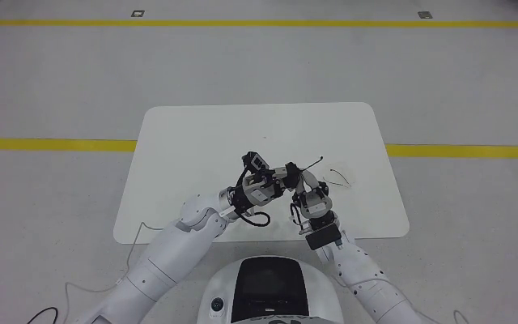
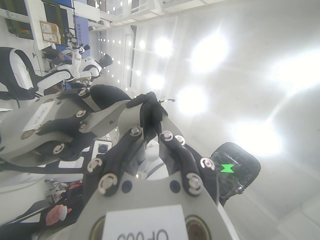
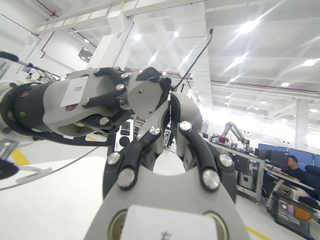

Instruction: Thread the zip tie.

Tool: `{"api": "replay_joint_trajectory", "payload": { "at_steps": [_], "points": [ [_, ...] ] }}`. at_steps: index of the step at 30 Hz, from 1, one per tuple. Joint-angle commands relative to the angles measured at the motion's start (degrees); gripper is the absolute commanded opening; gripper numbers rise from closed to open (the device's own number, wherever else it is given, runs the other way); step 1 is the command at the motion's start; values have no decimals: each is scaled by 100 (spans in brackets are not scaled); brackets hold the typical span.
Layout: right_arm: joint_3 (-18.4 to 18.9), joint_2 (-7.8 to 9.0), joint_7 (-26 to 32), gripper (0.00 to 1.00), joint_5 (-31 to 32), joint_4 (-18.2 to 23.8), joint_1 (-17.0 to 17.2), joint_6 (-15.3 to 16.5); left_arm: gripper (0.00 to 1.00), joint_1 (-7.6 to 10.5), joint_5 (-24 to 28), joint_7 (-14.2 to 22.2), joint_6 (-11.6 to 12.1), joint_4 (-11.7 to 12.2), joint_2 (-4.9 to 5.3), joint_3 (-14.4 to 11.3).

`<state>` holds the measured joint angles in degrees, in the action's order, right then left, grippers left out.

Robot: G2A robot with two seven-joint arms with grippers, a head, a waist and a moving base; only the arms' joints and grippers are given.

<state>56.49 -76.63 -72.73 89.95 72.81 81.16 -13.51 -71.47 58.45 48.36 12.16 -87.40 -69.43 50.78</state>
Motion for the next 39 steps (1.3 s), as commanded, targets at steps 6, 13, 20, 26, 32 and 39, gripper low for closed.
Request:
{"api": "replay_joint_trajectory", "payload": {
  "at_steps": [6, 13, 20, 26, 32, 39],
  "points": [
    [-39, 34, 18, 0, 0, -37, -13, -51, 0, 0, 0, 0, 0, 0, 0, 0],
    [-55, 60, 35, 0, 0, -58, -16, -76, 0, 0, 0, 0, 0, 0, 0, 0],
    [-37, 76, 47, 0, 0, -67, -11, -74, 0, 0, 0, 0, 0, 0, 0, 0],
    [-32, 90, 50, 0, 0, -81, -5, -74, 0, 0, 0, 0, 0, 0, 0, 0],
    [9, 103, 55, 0, 0, -75, 16, -71, 0, 0, 0, 0, 0, 0, 0, 0],
    [51, 115, 75, 0, 0, -69, 47, -72, 0, 0, 0, 0, 0, 0, 0, 0]
  ]
}}
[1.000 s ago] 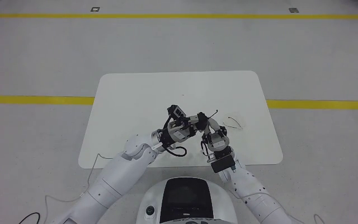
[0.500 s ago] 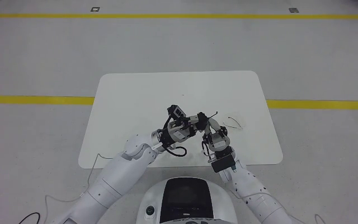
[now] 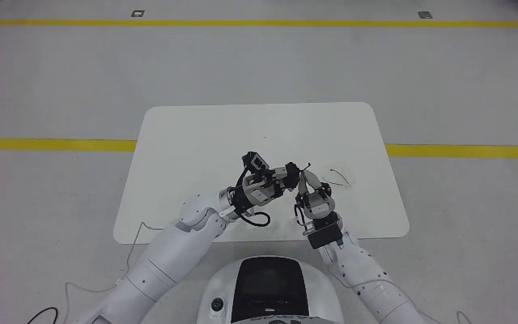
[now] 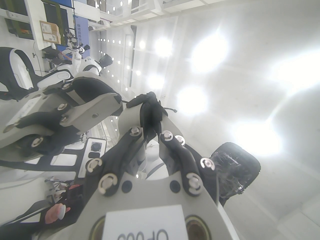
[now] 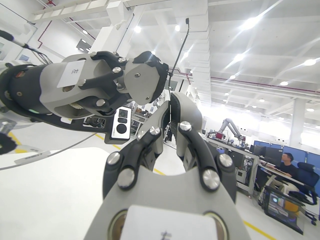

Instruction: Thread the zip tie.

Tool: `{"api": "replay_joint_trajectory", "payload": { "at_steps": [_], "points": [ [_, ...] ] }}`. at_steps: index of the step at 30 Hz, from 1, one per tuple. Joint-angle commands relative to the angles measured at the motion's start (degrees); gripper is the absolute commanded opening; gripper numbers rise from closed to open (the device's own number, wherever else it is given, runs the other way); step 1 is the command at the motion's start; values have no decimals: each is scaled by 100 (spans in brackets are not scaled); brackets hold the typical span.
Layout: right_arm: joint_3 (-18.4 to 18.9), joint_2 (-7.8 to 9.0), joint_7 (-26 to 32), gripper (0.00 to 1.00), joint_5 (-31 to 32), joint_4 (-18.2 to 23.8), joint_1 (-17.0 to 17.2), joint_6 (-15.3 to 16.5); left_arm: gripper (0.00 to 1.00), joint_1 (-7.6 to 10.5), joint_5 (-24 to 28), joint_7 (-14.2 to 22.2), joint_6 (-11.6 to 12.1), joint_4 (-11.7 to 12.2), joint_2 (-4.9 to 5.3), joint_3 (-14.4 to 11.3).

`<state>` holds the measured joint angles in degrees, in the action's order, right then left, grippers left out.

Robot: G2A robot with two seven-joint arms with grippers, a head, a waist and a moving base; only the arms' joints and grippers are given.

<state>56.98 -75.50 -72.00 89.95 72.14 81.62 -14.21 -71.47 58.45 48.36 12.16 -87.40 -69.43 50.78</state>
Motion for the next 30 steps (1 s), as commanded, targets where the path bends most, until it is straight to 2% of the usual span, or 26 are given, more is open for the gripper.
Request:
{"api": "replay_joint_trajectory", "payload": {
  "at_steps": [1, 16, 30],
  "points": [
    [5, 5, 2, 0, 0, -4, 3, -3, 0, 0, 0, 0, 0, 0, 0, 0],
    [235, 65, 38, 0, 0, 109, 104, -29, 0, 0, 0, 0, 0, 0, 0, 0],
    [291, 104, 119, 0, 0, 154, 144, -33, 0, 0, 0, 0, 0, 0, 0, 0]
  ]
}}
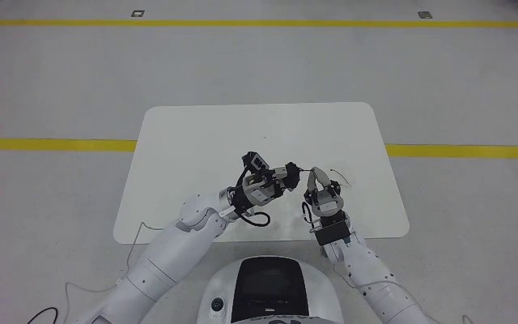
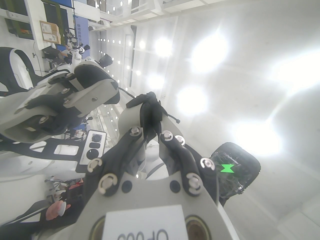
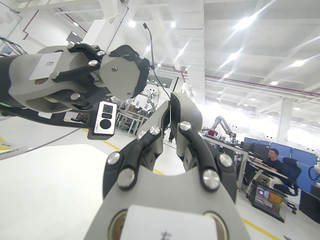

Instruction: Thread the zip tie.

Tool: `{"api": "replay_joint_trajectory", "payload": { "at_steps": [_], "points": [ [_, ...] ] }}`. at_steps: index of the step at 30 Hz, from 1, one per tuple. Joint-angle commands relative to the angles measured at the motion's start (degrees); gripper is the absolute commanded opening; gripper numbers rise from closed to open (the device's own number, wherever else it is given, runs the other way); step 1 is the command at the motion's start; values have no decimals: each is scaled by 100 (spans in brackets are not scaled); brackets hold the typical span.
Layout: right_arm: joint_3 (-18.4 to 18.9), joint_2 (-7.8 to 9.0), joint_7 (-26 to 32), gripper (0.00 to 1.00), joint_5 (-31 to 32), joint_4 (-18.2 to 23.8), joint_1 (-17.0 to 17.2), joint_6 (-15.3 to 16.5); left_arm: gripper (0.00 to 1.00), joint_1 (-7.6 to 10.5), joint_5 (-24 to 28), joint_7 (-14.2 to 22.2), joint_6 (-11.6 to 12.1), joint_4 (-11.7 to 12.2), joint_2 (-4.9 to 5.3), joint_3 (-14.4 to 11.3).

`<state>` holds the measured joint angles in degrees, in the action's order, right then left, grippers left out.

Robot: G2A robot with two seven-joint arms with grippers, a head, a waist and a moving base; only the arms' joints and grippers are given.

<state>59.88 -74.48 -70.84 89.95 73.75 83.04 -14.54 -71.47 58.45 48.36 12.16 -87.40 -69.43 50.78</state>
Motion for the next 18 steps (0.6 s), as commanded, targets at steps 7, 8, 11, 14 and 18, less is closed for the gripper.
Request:
{"api": "replay_joint_trajectory", "payload": {
  "at_steps": [7, 8, 11, 14, 18],
  "points": [
    [48, 1, 7, 0, 0, -32, 24, 6, 0, 0, 0, 0, 0, 0, 0, 0],
    [57, 1, 5, 0, 0, -32, 29, 8, 0, 0, 0, 0, 0, 0, 0, 0],
    [94, -1, 5, 0, 0, -31, 42, 15, 0, 0, 0, 0, 0, 0, 0, 0],
    [124, -1, 1, 0, 0, -29, 51, 27, 0, 0, 0, 0, 0, 0, 0, 0],
    [155, -2, -4, 0, 0, -26, 62, 36, 0, 0, 0, 0, 0, 0, 0, 0]
  ]
}}
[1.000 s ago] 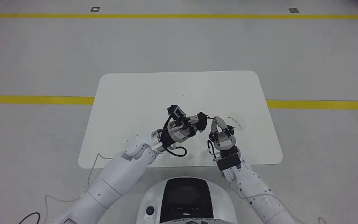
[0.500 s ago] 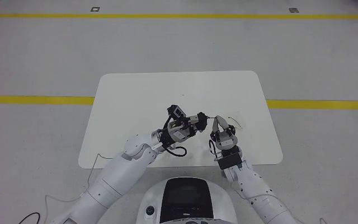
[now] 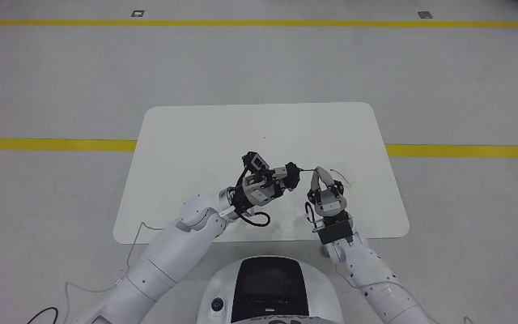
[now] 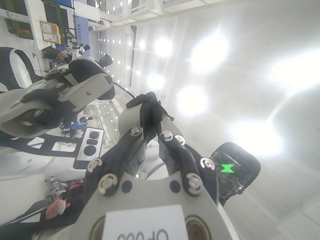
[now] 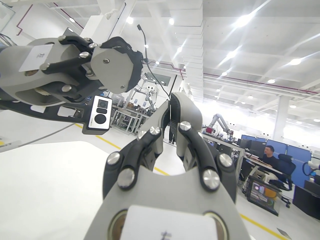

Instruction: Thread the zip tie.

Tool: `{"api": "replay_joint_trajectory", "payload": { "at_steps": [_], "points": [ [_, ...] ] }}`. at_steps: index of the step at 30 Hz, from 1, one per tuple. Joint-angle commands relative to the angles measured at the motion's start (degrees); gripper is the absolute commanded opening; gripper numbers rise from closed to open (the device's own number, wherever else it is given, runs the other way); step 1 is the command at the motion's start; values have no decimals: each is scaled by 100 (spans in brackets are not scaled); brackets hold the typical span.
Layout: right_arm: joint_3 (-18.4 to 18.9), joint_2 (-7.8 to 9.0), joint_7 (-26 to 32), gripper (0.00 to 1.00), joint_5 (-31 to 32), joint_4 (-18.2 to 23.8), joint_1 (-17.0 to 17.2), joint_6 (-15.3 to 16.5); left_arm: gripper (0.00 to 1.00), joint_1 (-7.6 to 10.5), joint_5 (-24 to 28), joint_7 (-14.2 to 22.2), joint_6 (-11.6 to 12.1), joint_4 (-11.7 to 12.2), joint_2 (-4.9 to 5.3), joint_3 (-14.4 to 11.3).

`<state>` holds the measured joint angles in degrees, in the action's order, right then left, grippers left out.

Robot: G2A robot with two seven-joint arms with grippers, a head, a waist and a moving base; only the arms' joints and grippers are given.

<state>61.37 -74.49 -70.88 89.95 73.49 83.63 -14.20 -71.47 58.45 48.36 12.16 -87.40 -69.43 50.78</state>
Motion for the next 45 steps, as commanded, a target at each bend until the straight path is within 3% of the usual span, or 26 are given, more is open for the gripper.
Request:
{"api": "replay_joint_trajectory", "payload": {
  "at_steps": [1, 45],
  "points": [
    [11, 0, -3, 0, 0, 0, 5, 5, 0, 0, 0, 0, 0, 0, 0, 0],
    [256, -29, -34, 0, 0, -17, 104, 66, 0, 0, 0, 0, 0, 0, 0, 0]
  ]
}}
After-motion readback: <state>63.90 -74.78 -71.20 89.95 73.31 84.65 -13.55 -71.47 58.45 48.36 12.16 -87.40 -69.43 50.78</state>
